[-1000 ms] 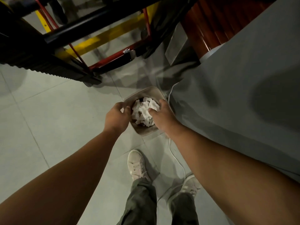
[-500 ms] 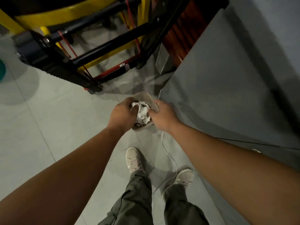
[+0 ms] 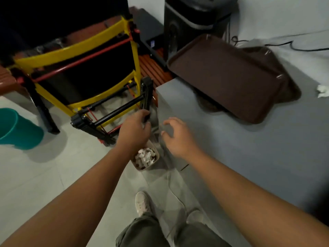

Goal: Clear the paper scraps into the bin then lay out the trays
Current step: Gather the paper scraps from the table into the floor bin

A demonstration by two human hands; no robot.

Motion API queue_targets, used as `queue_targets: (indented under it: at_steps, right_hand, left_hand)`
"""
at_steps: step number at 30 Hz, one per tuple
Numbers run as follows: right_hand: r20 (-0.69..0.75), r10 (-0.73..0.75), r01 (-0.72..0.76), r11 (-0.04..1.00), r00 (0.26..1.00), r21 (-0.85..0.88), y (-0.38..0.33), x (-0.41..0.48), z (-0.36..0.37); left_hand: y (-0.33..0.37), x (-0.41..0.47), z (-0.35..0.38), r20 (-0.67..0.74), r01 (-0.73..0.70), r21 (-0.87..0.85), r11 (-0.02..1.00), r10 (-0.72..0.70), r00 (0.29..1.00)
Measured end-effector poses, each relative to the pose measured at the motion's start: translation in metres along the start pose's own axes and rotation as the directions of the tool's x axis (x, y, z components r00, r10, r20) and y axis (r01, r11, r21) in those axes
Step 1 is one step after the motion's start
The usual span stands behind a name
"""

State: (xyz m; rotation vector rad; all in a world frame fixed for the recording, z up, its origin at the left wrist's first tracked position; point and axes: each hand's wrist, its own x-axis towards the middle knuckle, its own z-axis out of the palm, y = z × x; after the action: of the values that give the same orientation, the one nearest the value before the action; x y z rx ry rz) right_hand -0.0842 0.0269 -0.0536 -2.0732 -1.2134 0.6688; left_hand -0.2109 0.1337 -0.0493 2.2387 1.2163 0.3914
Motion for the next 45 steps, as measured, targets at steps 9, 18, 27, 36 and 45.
queue_targets:
  at_steps: [9, 18, 27, 36, 45]
  right_hand:
    - [-0.282, -0.031, 0.046, 0.998, 0.959, 0.045, 0.036, -0.066, -0.157]
    - [-0.565, 0.153, -0.135, 0.988, 0.811, 0.075, 0.117, -0.09, -0.266]
    - [-0.653, 0.368, -0.367, 0.919, 0.662, 0.146, 0.196, -0.104, -0.3]
    - [-0.676, 0.475, -0.489, 0.851, 0.563, 0.192, 0.229, -0.087, -0.307]
    - [-0.691, 0.498, -0.52, 0.83, 0.524, 0.203, 0.243, -0.055, -0.313]
  left_hand:
    - [0.183, -0.002, 0.012, -0.03, -0.202, -0.013, 0.979, 0.202, 0.979]
    - [0.308, 0.011, 0.078, 0.074, -0.462, -0.088, 0.882, 0.469, 0.88]
    - [0.381, 0.059, 0.171, 0.286, -0.647, -0.146, 0.748, 0.658, 0.696]
    - [0.435, 0.129, 0.274, 0.448, -0.802, -0.183, 0.569, 0.774, 0.447]
    - [0.494, 0.196, 0.359, 0.586, -0.895, -0.042, 0.443, 0.737, 0.337]
